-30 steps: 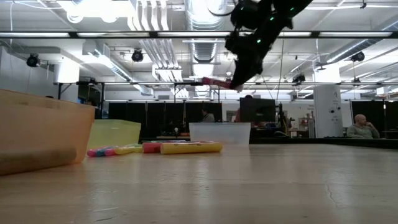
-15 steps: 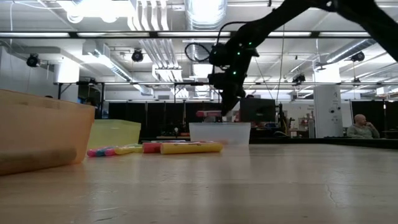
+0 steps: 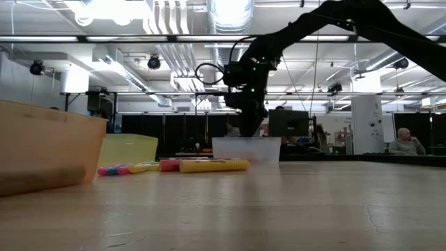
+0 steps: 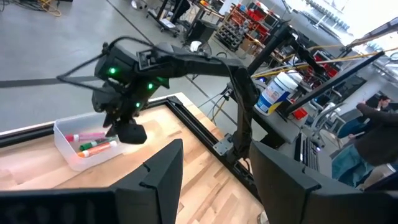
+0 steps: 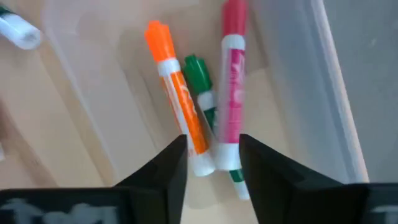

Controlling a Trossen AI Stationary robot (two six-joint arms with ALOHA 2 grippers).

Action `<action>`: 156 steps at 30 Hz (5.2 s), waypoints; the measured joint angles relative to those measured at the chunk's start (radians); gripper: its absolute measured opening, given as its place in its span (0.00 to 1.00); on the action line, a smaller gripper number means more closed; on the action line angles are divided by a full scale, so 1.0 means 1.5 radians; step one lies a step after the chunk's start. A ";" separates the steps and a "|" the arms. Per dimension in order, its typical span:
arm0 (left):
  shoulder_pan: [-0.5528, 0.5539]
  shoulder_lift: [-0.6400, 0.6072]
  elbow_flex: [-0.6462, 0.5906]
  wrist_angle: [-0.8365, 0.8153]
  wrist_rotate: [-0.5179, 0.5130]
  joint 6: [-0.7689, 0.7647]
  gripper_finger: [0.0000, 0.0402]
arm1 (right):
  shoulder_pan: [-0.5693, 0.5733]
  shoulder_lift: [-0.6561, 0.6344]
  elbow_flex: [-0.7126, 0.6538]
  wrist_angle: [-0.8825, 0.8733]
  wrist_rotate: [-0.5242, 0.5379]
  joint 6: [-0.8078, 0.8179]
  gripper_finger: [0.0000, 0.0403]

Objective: Pick & Place Markers
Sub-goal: Put the red marker into the transparent bin

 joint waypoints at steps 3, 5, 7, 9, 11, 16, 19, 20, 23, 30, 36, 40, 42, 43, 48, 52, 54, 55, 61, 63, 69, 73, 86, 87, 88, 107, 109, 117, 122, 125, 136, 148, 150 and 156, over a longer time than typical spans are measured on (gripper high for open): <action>0.000 0.002 0.000 -0.006 0.012 -0.003 0.45 | -0.001 -0.007 0.011 -0.012 0.001 0.004 0.43; 0.000 0.002 0.000 -0.007 0.018 -0.008 0.45 | -0.002 -0.011 0.024 -0.027 -0.001 0.013 0.46; 0.000 0.004 0.000 -0.007 0.020 -0.008 0.45 | 0.003 -0.022 0.034 -0.036 -0.002 0.024 0.49; 0.000 0.006 0.000 -0.009 0.025 -0.008 0.45 | 0.010 -0.037 0.038 -0.036 -0.005 0.030 0.51; 0.000 0.008 0.000 -0.009 0.030 -0.006 0.45 | 0.020 -0.050 0.041 -0.035 -0.007 0.036 0.52; 0.000 0.013 0.000 -0.009 0.032 0.004 0.45 | 0.052 -0.074 0.052 -0.043 -0.008 0.060 0.52; 0.000 0.013 0.000 -0.009 0.032 0.004 0.45 | 0.079 -0.090 0.056 -0.044 -0.009 0.069 0.52; 0.000 0.013 0.000 -0.009 0.032 0.004 0.45 | 0.088 -0.093 0.057 -0.044 -0.010 0.071 0.52; 0.000 0.012 0.000 -0.009 0.032 0.004 0.45 | 0.116 -0.097 0.062 -0.044 -0.009 0.074 0.52; 0.000 0.011 0.000 -0.004 0.032 0.004 0.45 | 0.166 -0.097 0.055 -0.053 -0.002 0.102 0.52; 0.000 0.011 0.000 -0.004 0.037 0.008 0.45 | 0.194 -0.097 0.050 -0.069 -0.002 0.125 0.52; 0.000 0.003 0.000 -0.004 0.059 0.013 0.45 | 0.215 -0.097 0.050 -0.083 -0.046 0.098 0.52; -0.001 -0.001 0.000 -0.004 0.060 0.014 0.45 | 0.228 -0.097 0.050 -0.085 -0.079 0.071 0.52; -0.001 -0.002 0.000 -0.004 0.059 0.014 0.45 | 0.235 -0.097 0.048 -0.082 -0.089 0.061 0.52; -0.001 -0.003 0.000 -0.004 0.060 0.014 0.45 | 0.262 -0.097 0.032 -0.041 -0.092 0.058 0.52; 0.000 -0.001 0.000 -0.004 0.060 0.014 0.45 | 0.267 -0.097 0.017 0.013 -0.092 0.124 0.52; 0.000 -0.001 0.000 -0.004 0.060 0.014 0.45 | 0.269 -0.097 0.012 0.024 -0.091 0.147 0.52; 0.000 -0.001 0.000 -0.004 0.060 0.014 0.45 | 0.271 -0.097 0.009 0.028 -0.091 0.155 0.52; 0.000 0.000 0.000 -0.004 0.072 0.008 0.45 | 0.279 -0.097 -0.006 0.037 -0.092 0.159 0.52; 0.000 0.000 0.000 -0.004 0.088 0.006 0.45 | 0.281 -0.097 -0.007 0.037 -0.092 0.160 0.52; 0.000 0.000 0.000 -0.004 0.104 0.006 0.45 | 0.290 -0.097 -0.009 0.037 -0.092 0.179 0.52; 0.000 0.000 0.000 -0.004 0.107 0.015 0.45 | 0.301 -0.097 -0.014 0.039 -0.092 0.186 0.52; 0.000 0.000 0.000 -0.004 0.125 0.006 0.45 | 0.316 -0.097 -0.064 0.088 -0.092 0.230 0.52; 0.000 0.000 0.000 -0.004 0.125 0.006 0.45 | 0.316 -0.097 -0.066 0.088 -0.092 0.229 0.52; 0.000 0.000 0.000 -0.004 0.125 0.006 0.45 | 0.317 -0.097 -0.066 0.088 -0.092 0.227 0.52; 0.000 0.002 0.000 -0.017 0.123 0.008 0.45 | 0.317 -0.096 -0.124 0.142 -0.091 0.250 0.52; -0.001 0.003 0.000 -0.017 0.123 0.009 0.45 | 0.318 -0.096 -0.125 0.142 -0.091 0.246 0.52; -0.001 0.009 0.000 -0.014 0.124 0.009 0.45 | 0.318 -0.096 -0.123 0.146 -0.090 0.247 0.52; -0.001 0.009 0.000 -0.014 0.124 0.008 0.45 | 0.318 -0.096 -0.123 0.147 -0.089 0.241 0.52; 0.000 0.009 0.000 -0.014 0.124 0.008 0.45 | 0.317 -0.096 -0.123 0.147 -0.089 0.239 0.52; 0.000 0.010 0.000 -0.014 0.124 0.011 0.45 | 0.316 -0.096 -0.118 0.142 -0.056 0.247 0.52; 0.000 0.010 0.000 -0.020 0.124 0.012 0.45 | 0.305 -0.074 -0.125 0.142 0.014 0.210 0.52; 0.000 0.010 0.000 -0.022 0.124 0.012 0.45 | 0.304 -0.065 -0.126 0.140 0.017 0.202 0.52; 0.000 0.010 -0.001 -0.022 0.124 0.012 0.45 | 0.294 -0.060 -0.147 0.149 0.016 0.220 0.52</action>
